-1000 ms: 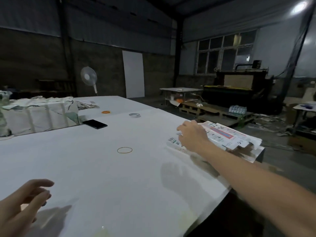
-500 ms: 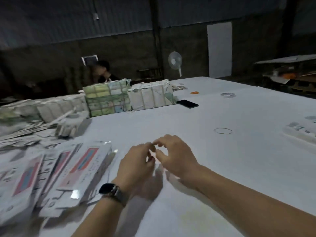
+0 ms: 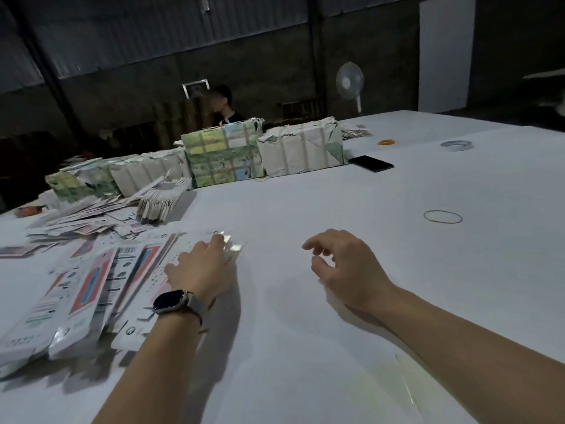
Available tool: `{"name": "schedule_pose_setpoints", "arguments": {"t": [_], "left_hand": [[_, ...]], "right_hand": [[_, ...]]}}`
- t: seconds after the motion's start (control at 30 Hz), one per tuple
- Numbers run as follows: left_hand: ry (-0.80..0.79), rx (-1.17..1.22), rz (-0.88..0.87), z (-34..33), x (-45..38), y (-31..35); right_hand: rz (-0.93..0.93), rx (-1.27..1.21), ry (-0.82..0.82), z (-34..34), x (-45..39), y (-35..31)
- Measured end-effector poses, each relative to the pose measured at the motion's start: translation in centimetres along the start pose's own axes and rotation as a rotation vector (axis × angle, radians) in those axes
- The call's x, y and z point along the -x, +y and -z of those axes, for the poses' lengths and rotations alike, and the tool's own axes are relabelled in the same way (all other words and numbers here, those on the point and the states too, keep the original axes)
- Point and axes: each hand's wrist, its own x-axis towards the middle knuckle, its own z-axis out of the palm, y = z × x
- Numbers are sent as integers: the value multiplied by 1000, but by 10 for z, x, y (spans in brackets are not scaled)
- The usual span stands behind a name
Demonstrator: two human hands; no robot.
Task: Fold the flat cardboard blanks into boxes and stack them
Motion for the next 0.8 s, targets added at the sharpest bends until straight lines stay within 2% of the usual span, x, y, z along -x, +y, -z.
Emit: {"name": "schedule_pose_setpoints", "arguments": {"t": [0.1, 0.17, 0.23, 0.27, 0.3, 0.37, 0.43, 0.53, 0.63, 0.7, 0.8], "left_hand": [[162, 103, -60, 13, 7, 12], [324, 174, -160, 23, 16, 25], [470, 403, -378, 32, 26, 38], [475, 609, -480, 36, 32, 45], [410, 851, -547, 40, 38, 52], [159, 1323, -581, 42, 45, 62], [-86, 1656, -435, 34, 48, 69], [-242, 1713, -269, 19, 52, 82], [-310, 1752, -272, 6, 52, 90], [-409, 1872, -267, 3, 53, 92], [-604, 1992, -145, 0, 55, 93]], "right_hand": [[-22, -23, 6, 2, 1, -1], [-35, -61, 14, 1, 1, -2], [-64, -164, 31, 1, 1, -5], [-83, -241, 41, 2, 1, -8], [-101, -321, 47, 3, 1, -10], [-125, -451, 42, 6, 1, -13], [-134, -540, 40, 8, 3, -16], [-154, -609, 67, 10, 6, -20], [-164, -569, 77, 12, 8, -21], [-147, -542, 31, 12, 8, -21], [-147, -465, -50, 8, 9, -22]]}}
